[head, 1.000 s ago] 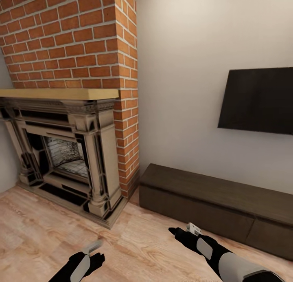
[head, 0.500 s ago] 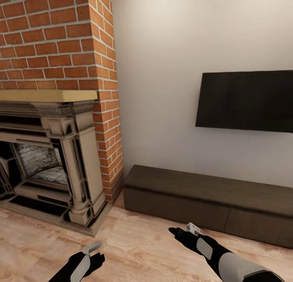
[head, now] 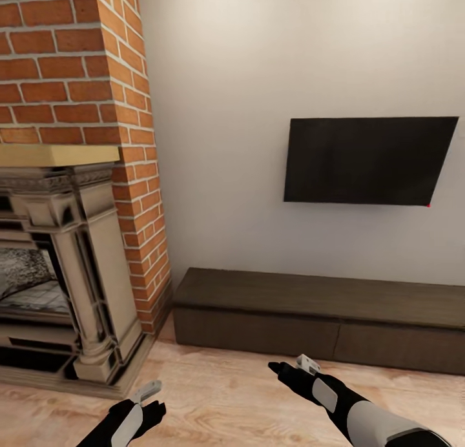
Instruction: Place each of the two pumpkins and all three candles from the living room inside a cabinet in the living room (use any cabinet), then make sure every cabinet is closed, and position the cauldron so it is next to a table in the living room.
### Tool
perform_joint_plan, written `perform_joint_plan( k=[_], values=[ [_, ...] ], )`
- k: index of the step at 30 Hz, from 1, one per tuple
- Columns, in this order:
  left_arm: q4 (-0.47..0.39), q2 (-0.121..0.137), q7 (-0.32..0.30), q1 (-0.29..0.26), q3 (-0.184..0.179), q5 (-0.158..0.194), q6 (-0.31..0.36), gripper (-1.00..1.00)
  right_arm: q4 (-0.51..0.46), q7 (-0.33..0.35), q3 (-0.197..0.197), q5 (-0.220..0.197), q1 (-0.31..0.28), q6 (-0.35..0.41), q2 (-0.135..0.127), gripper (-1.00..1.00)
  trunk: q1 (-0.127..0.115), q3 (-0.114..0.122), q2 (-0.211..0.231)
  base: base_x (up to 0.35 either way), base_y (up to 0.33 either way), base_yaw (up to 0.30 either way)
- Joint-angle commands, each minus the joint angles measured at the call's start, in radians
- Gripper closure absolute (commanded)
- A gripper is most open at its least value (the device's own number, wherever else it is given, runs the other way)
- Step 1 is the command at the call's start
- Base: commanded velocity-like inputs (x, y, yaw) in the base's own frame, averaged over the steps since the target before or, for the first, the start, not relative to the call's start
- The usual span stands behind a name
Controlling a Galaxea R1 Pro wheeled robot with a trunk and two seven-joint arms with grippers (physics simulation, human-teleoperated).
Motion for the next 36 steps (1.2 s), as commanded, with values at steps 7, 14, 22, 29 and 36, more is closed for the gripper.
perform_joint_plan(
  k=[7,14,22,29,36],
  values=[
    [-0.003,0.001,0.008,0.0,-0.008,0.01,0.004,-1.0,0.001,0.001,0.008,-0.009,-0.001,0.002,0.0,-1.0,0.0,0.003,-0.001,0.218,0.22,-0.255],
    [-0.003,0.001,0.008,0.0,-0.008,0.009,0.004,-1.0,0.001,-0.008,0.009,-0.006,-0.001,-0.004,0.004,-1.0,0.0,0.003,-0.001,0.231,0.213,-0.034],
    [-0.003,0.001,0.008,0.0,-0.008,0.009,0.004,-1.0,0.0,-0.005,0.009,-0.009,-0.001,-0.004,0.0,-1.0,0.0,0.003,-0.001,0.072,0.047,-0.001],
    [-0.003,0.001,0.008,0.0,-0.008,0.009,0.004,-1.0,-0.001,-0.003,0.008,-0.009,-0.001,-0.001,0.0,-1.0,0.0,0.003,-0.001,0.096,0.001,0.0],
    [-0.003,0.001,0.008,0.0,-0.008,0.009,0.004,-1.0,-0.001,-0.002,0.008,-0.009,-0.001,0.002,0.0,-1.0,0.0,0.003,-0.001,0.11,0.0,0.0]
  ],
)
